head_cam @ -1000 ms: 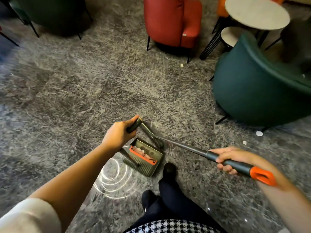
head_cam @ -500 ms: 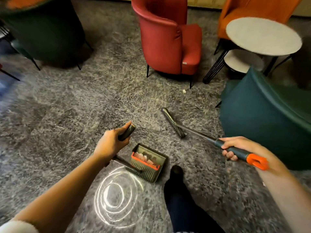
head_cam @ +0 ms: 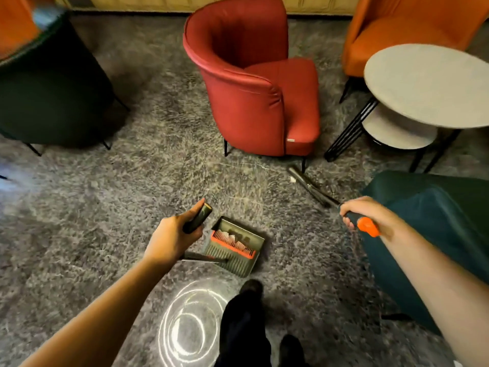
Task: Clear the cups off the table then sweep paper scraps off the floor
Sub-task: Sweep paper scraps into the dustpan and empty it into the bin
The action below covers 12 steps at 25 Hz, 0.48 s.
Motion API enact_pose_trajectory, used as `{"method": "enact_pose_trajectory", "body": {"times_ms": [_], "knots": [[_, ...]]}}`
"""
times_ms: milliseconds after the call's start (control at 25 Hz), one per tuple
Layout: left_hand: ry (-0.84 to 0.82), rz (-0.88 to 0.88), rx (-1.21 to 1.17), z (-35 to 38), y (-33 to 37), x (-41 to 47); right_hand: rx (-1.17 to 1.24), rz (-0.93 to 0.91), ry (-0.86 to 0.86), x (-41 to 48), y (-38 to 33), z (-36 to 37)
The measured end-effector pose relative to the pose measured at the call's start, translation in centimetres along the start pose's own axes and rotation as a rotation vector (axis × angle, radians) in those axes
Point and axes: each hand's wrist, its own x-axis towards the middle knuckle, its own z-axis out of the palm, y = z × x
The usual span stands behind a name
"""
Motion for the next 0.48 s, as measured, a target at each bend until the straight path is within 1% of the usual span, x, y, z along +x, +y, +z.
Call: {"method": "enact_pose_trajectory", "body": {"times_ms": [120, 200, 320, 480], "knots": [[-0.072, 0.005, -0.049, 0.5, -1.2, 6.2, -0.043, 0.017, 0.086, 5.0, -3.3, 2.1], [-0.131, 0.011, -0.108, 0.9, -2.3, 9.6, -0.089, 0.046, 0.095, 7.8, -4.7, 3.9], [-0.126, -0.005, -0.055, 0.8, -3.4, 13.6, -0.216, 0.108, 0.05, 10.2, -4.8, 6.4], [-0.156, -0.001, -0.024, 0.4, -3.6, 16.2, -0.323, 0.145, -0.03, 9.6, -3.2, 7.9]]}}
